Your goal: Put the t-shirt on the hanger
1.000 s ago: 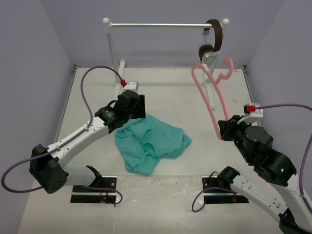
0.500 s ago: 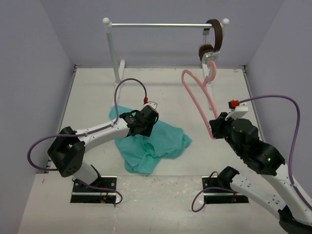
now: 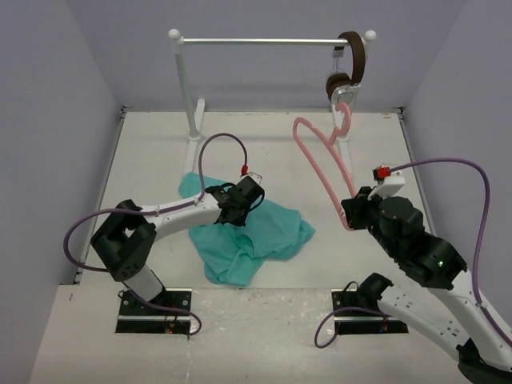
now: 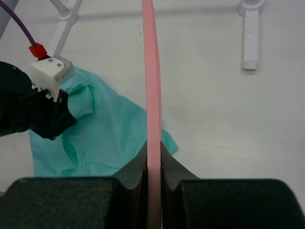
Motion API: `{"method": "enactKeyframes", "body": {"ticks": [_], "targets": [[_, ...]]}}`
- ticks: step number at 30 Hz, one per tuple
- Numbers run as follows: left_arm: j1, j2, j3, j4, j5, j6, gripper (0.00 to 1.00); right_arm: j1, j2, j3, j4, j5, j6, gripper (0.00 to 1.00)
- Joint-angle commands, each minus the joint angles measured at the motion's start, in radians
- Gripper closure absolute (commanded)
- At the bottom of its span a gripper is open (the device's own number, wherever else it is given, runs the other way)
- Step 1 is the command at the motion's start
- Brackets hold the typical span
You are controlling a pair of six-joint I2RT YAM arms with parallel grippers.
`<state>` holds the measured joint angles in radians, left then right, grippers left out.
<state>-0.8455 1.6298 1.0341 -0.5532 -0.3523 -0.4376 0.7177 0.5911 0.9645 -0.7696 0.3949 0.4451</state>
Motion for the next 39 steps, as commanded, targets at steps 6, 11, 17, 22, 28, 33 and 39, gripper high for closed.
{"method": "enactKeyframes", "body": {"ticks": [6,11,17,22,28,33,39], "targets": [[0.002,0.0,0.12,-0.015,-0.111,0.015,1.0,0.001,-0.048,0.002,-0.001,-0.133,-0.004,1.0],[0.061,-0.042,0.163,-0.026,-0.115,0.003,1.0,0.001,-0.054,0.002,-0.025,-0.307,0.005,1.0],[0.124,-0.076,0.184,-0.015,-0.1,-0.019,1.0,0.002,-0.089,-0.029,-0.027,-0.462,0.052,1.0],[0.17,-0.113,0.15,0.026,-0.067,-0.034,1.0,0.002,-0.149,-0.092,-0.015,-0.609,0.097,1.0],[0.188,-0.14,0.119,0.05,-0.057,-0.044,1.0,0.002,-0.157,-0.128,-0.048,-0.657,0.099,1.0],[0.189,-0.151,0.113,0.059,-0.018,-0.047,1.0,0.002,-0.151,-0.139,-0.053,-0.634,0.099,1.0],[0.189,-0.174,0.095,0.075,0.06,-0.036,1.0,0.0,-0.082,-0.15,-0.006,-0.594,0.095,1.0]]}}
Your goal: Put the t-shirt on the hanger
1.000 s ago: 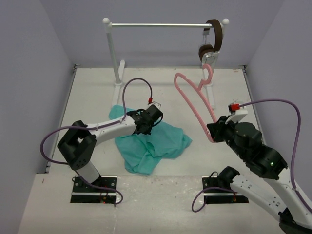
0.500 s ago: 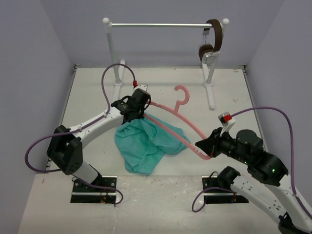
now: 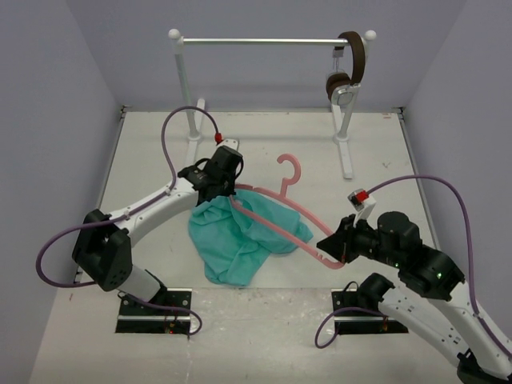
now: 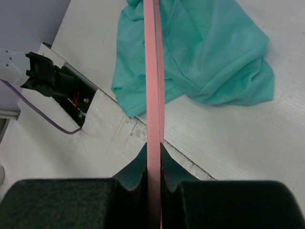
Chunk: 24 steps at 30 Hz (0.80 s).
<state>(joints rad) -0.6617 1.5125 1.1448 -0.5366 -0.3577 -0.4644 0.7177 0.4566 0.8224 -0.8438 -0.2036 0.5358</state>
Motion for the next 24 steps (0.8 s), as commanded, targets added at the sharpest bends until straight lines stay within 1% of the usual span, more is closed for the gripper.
{"method": "enactKeyframes", "body": {"ticks": [1,2,7,13,17,19,20,23,24], "targets": [[0.005,-0.061,-0.022,0.062,0.077,-0.007,1.0,0.001,0.063,-0.008,0.083,0.008,-0.001,1.0],[0.005,-0.063,-0.027,0.063,0.086,-0.004,1.0,0.002,0.066,-0.006,0.093,0.009,-0.002,1.0],[-0.003,-0.098,-0.027,0.057,0.147,0.013,1.0,0.002,0.145,0.08,0.105,0.119,-0.028,1.0],[-0.018,-0.146,0.065,-0.004,0.172,0.034,1.0,0.002,0.168,0.197,0.125,0.224,-0.038,1.0],[-0.019,-0.165,0.156,-0.029,0.209,0.045,1.0,0.006,0.207,0.209,0.162,0.174,-0.033,1.0],[-0.019,-0.161,0.202,-0.041,0.215,0.055,1.0,0.011,0.227,0.173,0.213,0.064,-0.043,1.0],[-0.019,-0.161,0.221,-0.049,0.211,0.055,1.0,0.011,0.228,0.153,0.232,0.059,-0.043,1.0],[-0.019,-0.142,0.282,-0.093,0.143,0.062,1.0,0.012,0.229,0.083,0.254,-0.057,-0.059,1.0],[-0.019,-0.14,0.288,-0.111,0.109,0.062,1.0,0.012,0.22,0.07,0.252,-0.056,-0.066,1.0]]}}
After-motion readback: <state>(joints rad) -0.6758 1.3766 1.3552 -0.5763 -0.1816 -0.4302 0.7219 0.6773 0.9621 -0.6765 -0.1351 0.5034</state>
